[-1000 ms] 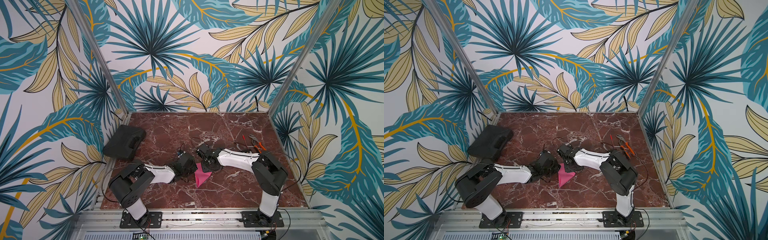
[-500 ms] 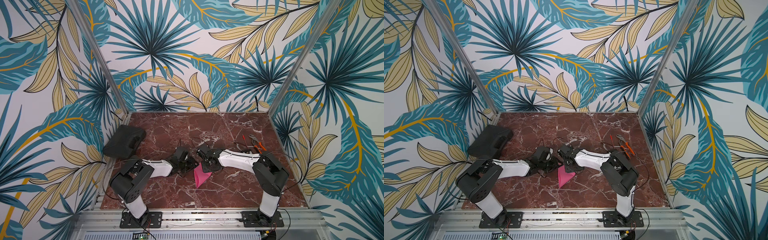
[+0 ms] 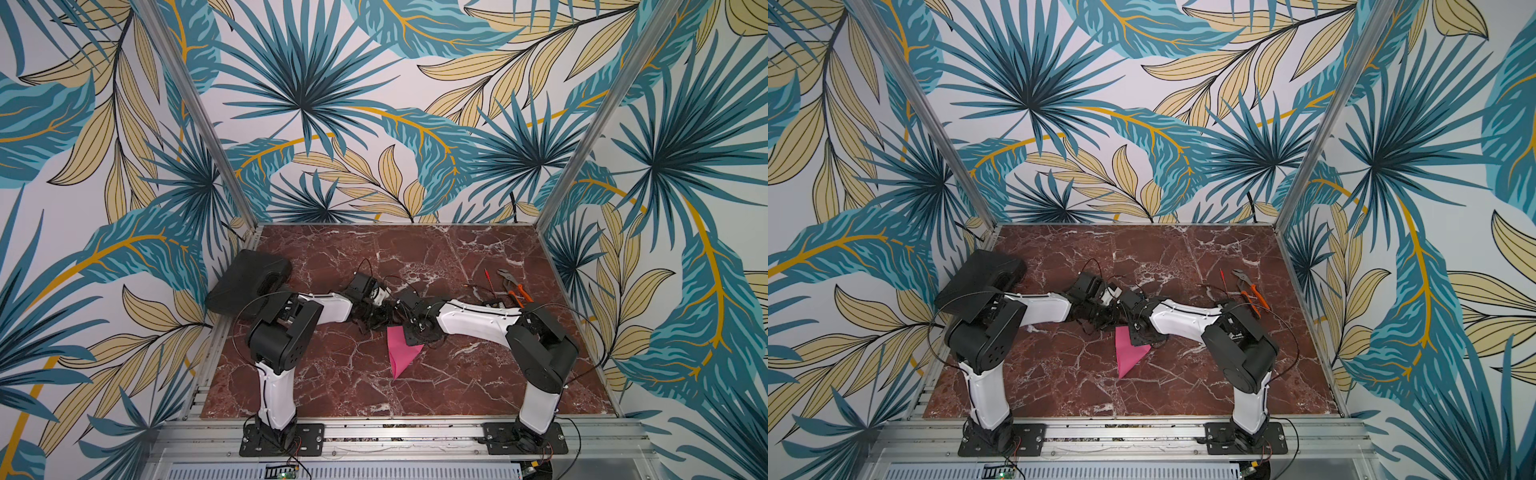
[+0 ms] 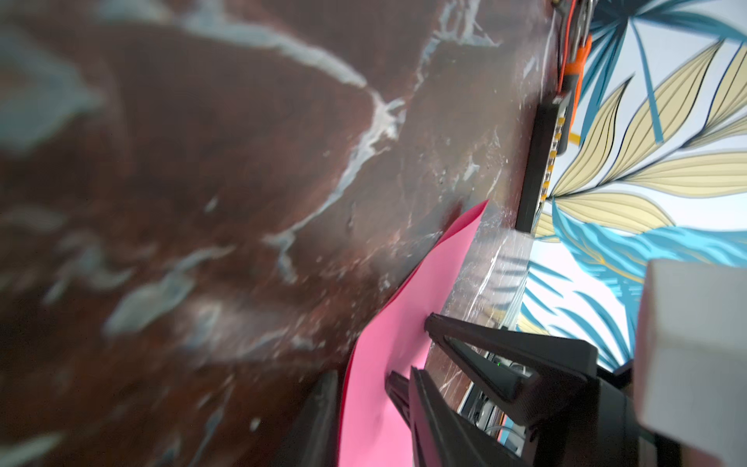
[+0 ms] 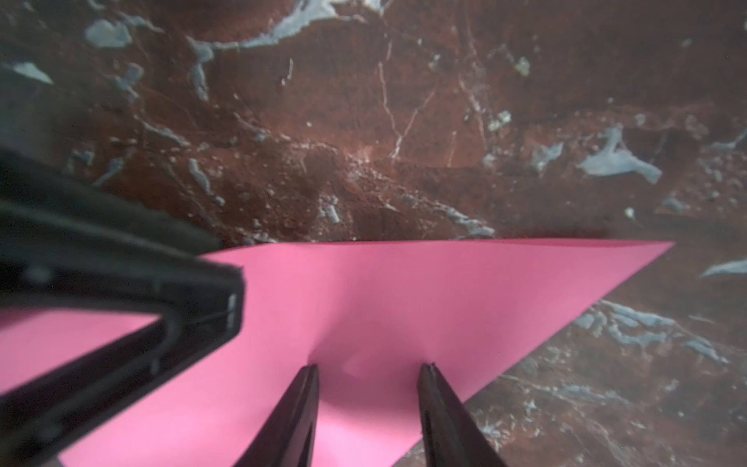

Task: Fold the square paper diagonally
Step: Fold the paper at the center of the board.

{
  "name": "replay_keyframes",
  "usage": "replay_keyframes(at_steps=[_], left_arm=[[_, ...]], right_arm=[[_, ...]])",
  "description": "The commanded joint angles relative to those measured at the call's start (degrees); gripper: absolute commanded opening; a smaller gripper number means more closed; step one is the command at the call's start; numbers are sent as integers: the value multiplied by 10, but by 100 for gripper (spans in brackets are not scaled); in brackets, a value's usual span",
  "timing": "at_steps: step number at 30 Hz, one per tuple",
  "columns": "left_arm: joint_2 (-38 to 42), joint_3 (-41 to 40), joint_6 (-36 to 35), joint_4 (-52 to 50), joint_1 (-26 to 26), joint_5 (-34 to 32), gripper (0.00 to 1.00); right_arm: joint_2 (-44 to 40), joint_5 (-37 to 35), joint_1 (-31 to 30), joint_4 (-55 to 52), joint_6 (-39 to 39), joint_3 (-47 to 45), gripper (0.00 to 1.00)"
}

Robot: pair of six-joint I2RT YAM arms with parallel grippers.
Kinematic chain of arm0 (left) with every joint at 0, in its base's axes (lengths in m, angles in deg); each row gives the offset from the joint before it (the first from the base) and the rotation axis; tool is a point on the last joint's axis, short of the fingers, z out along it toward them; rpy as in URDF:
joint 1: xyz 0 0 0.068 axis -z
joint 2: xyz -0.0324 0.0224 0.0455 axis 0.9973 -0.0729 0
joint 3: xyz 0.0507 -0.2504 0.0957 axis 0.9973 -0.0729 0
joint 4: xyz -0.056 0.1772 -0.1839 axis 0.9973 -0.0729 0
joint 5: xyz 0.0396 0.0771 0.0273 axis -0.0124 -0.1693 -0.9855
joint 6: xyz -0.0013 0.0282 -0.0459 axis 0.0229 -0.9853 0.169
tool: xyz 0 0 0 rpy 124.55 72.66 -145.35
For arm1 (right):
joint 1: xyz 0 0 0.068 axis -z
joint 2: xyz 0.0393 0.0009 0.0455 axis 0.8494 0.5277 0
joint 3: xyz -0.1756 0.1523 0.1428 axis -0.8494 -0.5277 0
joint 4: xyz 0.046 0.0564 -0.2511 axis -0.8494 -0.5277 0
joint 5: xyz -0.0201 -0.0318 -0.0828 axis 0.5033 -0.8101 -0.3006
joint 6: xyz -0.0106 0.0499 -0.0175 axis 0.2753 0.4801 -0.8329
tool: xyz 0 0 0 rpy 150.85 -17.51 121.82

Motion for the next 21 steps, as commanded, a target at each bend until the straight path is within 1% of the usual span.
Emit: replay_keyframes(at_steps=[1, 5, 8, 11, 16, 18, 21], left_arm=[[-46, 27, -81, -123, -3, -5, 35], [-69, 57, -113, -156, 1, 5, 34], [-78, 66, -134, -177, 10, 10, 35], [-81, 65, -152, -190, 16, 1, 38], [-83, 65, -186, -218, 25, -14, 38], [-82, 63, -189, -218, 29, -18, 36], [-78, 64, -191, -213, 33, -27, 30]], right_arm=[[12, 11, -2, -8, -9, -25, 44], [13, 13, -2, -5, -9, -25, 44], [13, 13, -1, -4, -9, -26, 44], [13, 14, -2, -3, -10, -25, 44], [13, 17, -2, -2, -11, -25, 44], [13, 18, -2, 0, -11, -24, 44], [14, 23, -2, 1, -12, -23, 44]])
